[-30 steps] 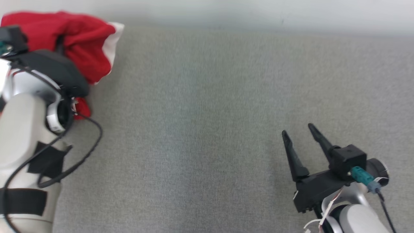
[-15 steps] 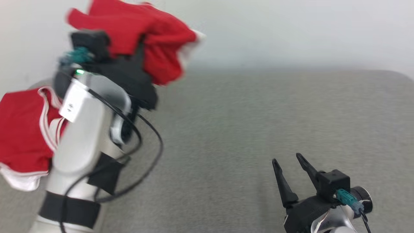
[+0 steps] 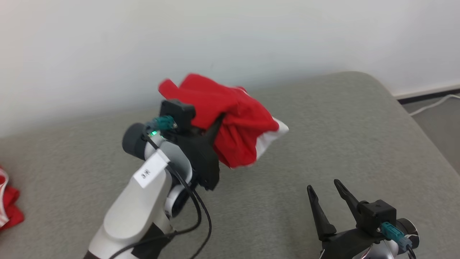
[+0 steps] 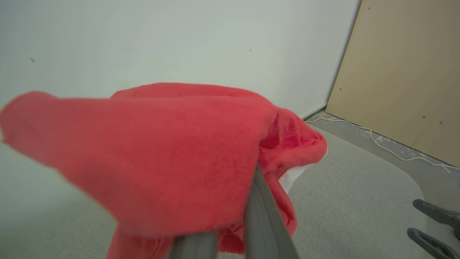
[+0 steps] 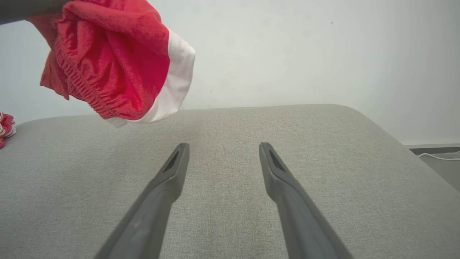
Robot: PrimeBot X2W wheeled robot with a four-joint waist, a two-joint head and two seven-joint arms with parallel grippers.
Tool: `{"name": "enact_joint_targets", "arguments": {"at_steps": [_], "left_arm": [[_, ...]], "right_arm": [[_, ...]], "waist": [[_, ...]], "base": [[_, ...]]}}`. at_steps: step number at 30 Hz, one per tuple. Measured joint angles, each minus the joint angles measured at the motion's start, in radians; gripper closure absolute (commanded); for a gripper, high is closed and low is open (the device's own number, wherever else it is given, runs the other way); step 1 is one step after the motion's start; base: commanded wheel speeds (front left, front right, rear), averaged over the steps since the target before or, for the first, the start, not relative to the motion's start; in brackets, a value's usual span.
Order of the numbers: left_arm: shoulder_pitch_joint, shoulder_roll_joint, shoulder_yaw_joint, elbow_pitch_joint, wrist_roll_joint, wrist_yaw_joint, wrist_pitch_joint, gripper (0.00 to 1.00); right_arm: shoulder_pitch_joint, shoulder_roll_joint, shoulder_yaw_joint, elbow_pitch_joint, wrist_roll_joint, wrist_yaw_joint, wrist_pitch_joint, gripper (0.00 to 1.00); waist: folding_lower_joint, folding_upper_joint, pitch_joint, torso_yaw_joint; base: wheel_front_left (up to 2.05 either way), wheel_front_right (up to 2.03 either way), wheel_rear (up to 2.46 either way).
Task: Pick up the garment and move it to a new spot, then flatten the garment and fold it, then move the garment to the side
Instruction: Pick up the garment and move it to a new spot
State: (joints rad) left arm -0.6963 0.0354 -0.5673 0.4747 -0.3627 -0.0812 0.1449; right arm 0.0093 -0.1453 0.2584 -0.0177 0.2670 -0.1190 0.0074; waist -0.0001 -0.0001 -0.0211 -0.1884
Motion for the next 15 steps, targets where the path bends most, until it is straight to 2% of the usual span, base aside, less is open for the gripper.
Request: {"name": "enact_joint_targets", "arguments": {"at_steps": [5,11,15], "left_arm": [[0.036,0.001,-0.049,0.003,0.008,-0.007,0.022,1.00],[0.049,0.005,-0.064,0.050,0.030,0.002,0.043,1.00],[0.052,0.011,-0.076,0.094,0.037,0.000,0.058,1.00]], "right_arm": [[-0.001,0.008,0.008,-0.007,0.000,0.000,0.000,0.00],[-0.031,0.017,0.020,-0.012,0.001,0.001,0.000,0.00],[-0.037,0.017,0.009,-0.008,0.008,0.000,-0.008,0.00]], "waist": [[0.0001,0.0000,0.006,-0.077],[0.0001,0.0000,0.037,-0.179],[0.0002,0.0000,0.074,-0.217]], "base": [[0.00,0.00,0.00],[0.00,0.00,0.00],[0.00,0.00,0.00]]}}
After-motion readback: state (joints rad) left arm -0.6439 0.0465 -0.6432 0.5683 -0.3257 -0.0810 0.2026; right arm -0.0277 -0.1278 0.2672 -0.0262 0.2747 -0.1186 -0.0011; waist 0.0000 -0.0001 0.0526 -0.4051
